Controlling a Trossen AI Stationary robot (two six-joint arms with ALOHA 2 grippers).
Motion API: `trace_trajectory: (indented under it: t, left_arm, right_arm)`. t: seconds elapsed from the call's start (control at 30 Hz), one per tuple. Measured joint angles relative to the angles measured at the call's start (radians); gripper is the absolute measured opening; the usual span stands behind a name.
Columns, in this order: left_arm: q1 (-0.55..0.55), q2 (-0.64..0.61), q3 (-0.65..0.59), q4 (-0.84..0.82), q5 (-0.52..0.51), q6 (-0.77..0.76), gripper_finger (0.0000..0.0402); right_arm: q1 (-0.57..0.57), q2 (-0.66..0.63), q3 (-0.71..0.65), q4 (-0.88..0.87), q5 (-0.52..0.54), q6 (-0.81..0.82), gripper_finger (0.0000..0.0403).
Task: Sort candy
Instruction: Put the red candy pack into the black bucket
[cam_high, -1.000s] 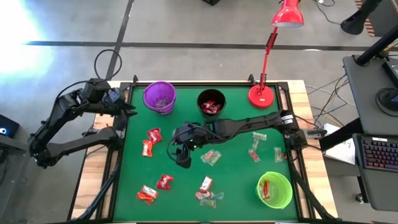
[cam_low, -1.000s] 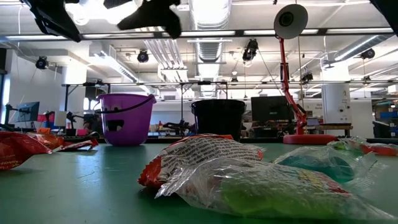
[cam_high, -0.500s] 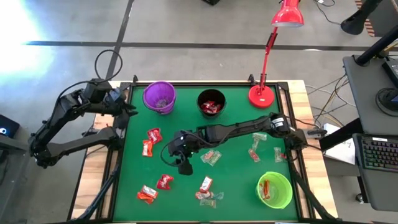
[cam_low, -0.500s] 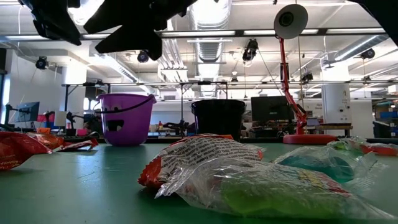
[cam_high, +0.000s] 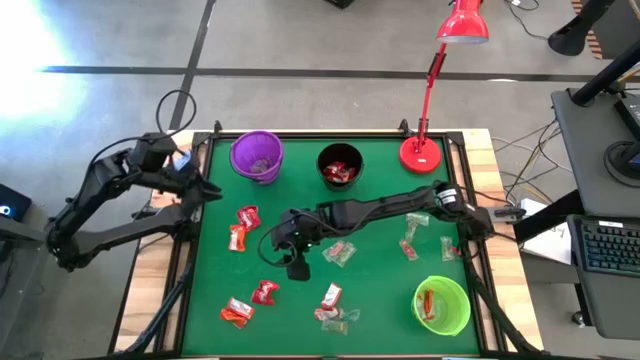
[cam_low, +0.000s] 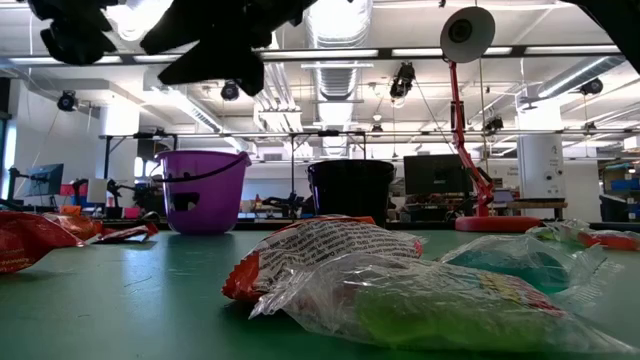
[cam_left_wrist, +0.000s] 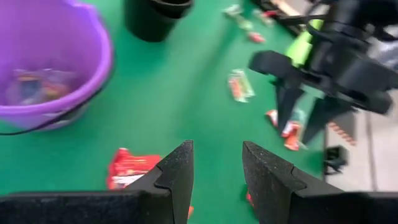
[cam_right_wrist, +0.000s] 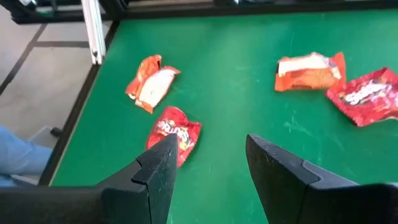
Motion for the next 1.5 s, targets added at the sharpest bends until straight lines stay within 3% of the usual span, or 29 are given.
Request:
trace_trajectory:
  t: [0.13, 0.37, 0.67, 0.9, 1.17, 1.5]
  left_arm:
    - [-0.052, -0.024, -0.006, 0.017, 0.004, -0.062, 0.0119]
    - [-0.138, 0.018, -0.006, 0.203, -0.021, -0.073, 0.0117]
    - [-0.321, 0.147, -0.007, 0.175, -0.089, 0.003, 0.0089]
    - [-0.473, 0.219, -0.011, 0.177, -0.121, -0.074, 0.008]
    - [-0.663, 0.264, -0.098, 0.193, -0.163, -0.355, 0.0088]
    - [-0.87, 0.275, -0.3, 0.374, -0.216, -0.825, 0.0145]
  right_arm:
    - [-0.005, -0.023, 0.0, -0.003, 0.009, 0.001, 0.0183]
    - [-0.01, -0.076, 0.0, -0.061, 0.074, 0.001, 0.0183]
    - [-0.011, -0.178, 0.001, -0.307, 0.323, 0.02, 0.0183]
    - [-0.01, -0.262, 0.001, -0.465, 0.454, 0.099, 0.0183]
    - [-0.011, -0.337, 0.001, -0.613, 0.578, 0.192, 0.0183]
    - [-0.01, -0.38, 0.001, -0.644, 0.604, 0.203, 0.0183]
